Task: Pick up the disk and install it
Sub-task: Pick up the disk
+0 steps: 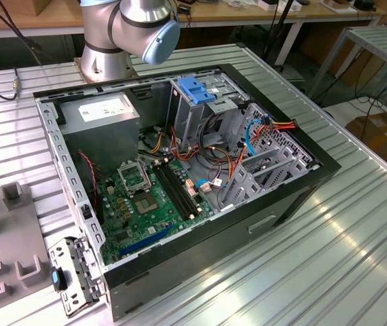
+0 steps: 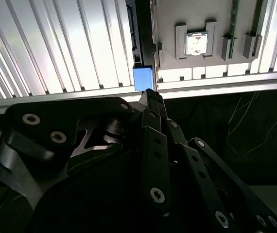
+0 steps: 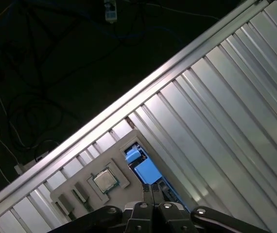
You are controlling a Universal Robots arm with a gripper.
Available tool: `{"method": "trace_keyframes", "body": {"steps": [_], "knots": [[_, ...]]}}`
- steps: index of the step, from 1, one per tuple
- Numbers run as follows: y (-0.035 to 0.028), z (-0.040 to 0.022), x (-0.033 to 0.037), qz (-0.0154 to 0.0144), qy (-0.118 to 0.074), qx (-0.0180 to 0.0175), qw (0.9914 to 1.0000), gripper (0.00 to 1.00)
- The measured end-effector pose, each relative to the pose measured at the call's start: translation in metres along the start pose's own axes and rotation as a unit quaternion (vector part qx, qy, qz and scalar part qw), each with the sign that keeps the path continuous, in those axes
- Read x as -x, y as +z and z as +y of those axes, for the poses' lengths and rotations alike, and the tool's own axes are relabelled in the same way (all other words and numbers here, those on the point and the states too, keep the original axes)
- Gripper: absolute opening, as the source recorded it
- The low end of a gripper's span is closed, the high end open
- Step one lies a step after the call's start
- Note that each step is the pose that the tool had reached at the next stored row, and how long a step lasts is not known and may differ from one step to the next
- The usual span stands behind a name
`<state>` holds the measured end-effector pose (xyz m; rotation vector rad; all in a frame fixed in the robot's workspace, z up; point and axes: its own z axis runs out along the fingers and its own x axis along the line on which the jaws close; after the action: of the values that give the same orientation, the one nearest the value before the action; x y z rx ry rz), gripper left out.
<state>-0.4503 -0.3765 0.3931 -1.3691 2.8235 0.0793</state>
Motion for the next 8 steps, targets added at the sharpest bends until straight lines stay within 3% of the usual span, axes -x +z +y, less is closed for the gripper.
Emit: {"method": "trace_keyframes", "body": {"steps": [8], "knots": [[0.0000, 0.0000, 0.0000, 0.0007, -0.016, 0.0004, 0.99988, 0.11]]}}
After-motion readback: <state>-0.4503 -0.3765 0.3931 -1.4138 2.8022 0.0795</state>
